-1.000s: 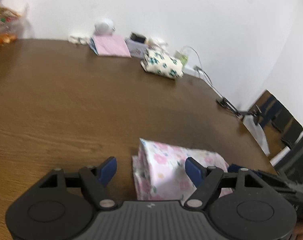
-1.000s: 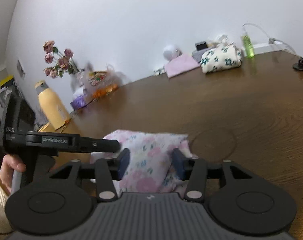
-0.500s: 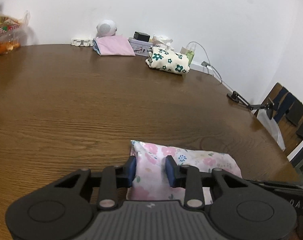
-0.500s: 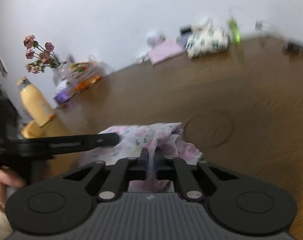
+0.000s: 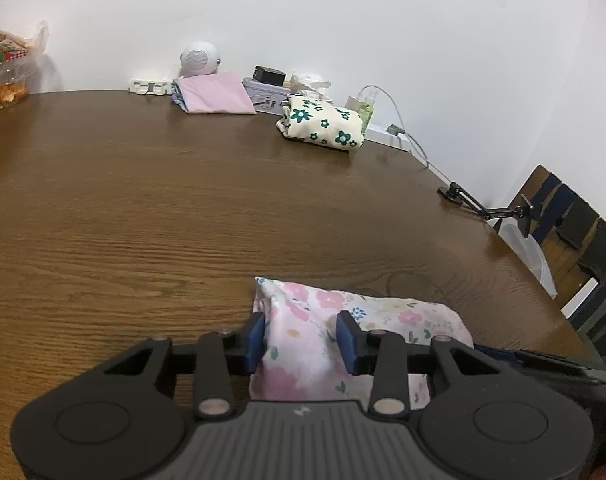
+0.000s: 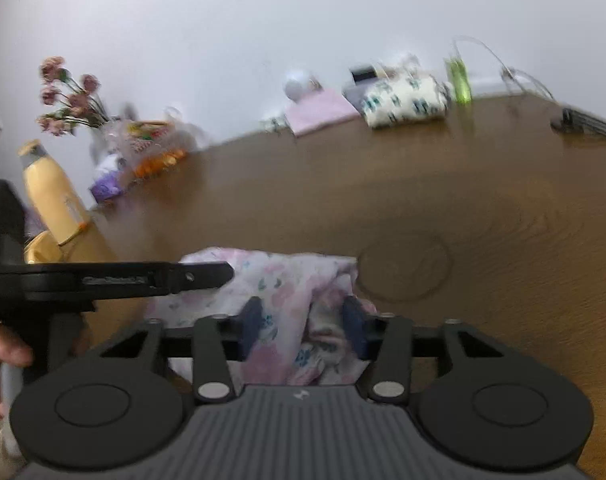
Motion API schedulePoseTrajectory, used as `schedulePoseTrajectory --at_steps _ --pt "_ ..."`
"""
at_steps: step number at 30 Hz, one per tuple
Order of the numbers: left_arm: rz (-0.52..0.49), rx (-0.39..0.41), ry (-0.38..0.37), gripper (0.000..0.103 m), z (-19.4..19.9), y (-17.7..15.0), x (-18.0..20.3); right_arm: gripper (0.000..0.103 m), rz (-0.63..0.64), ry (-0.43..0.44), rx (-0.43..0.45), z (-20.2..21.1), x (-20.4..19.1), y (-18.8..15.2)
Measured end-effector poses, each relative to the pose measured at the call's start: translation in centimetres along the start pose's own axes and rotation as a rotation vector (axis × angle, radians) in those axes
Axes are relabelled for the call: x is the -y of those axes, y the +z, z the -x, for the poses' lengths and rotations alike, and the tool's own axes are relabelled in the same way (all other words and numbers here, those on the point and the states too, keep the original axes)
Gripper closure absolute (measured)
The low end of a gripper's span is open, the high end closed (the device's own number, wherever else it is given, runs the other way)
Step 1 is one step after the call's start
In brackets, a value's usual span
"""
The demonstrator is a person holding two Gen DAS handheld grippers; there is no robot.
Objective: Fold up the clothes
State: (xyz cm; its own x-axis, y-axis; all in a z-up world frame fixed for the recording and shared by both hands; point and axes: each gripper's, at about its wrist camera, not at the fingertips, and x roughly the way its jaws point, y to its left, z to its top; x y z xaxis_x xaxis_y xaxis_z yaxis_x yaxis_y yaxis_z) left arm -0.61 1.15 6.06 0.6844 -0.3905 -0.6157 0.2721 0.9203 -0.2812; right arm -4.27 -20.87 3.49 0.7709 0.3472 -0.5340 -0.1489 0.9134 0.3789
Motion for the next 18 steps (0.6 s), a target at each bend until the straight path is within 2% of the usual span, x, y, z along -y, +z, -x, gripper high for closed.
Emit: schedulePoseTrajectory --at_steps 2,4,8,12,13,14,15,17,18 --pt "0.010 -0.008 -0.007 0.068 0.1 -0.1 0.2 0.091 -0.037 0.005 0.022 0.1 0.3 0.0" --pt "0.021 -0.016 -0.014 0.070 0.2 -0.2 0.5 0.097 -0.036 0.006 0.030 0.5 0.2 0.2" --pt "-0.001 -0.005 -0.001 0.070 0.1 -1.0 1.8 0.099 -0.262 0.145 -0.024 0.6 3.6 0.5" --pt "0.021 -0.006 -0.007 0.068 0.4 -1.5 2.5 0.098 -0.509 0.223 -0.038 0.3 8.1 -0.8" --pt "0.026 -0.006 -0.008 0.067 0.5 -1.6 2.6 0.095 -0.508 0.220 -0.035 0.4 8.2 -0.9" --pt "0.032 -0.006 -0.010 0.064 0.6 -1.7 2.8 0.087 -0.499 0.215 -0.031 0.5 8.3 -1.0" --pt "0.038 -0.006 -0.011 0.063 0.7 -1.8 3.0 0.081 -0.457 0.175 -0.019 1.1 7.7 -0.9" --pt "0.065 -0.010 -0.035 0.059 1.4 -1.9 2.8 0.052 -0.347 0.074 0.006 2.6 6.2 -0.7" --pt "0.063 -0.008 -0.038 0.058 1.6 -2.1 2.9 0.046 -0.279 0.014 0.020 3.3 5.3 -0.6"
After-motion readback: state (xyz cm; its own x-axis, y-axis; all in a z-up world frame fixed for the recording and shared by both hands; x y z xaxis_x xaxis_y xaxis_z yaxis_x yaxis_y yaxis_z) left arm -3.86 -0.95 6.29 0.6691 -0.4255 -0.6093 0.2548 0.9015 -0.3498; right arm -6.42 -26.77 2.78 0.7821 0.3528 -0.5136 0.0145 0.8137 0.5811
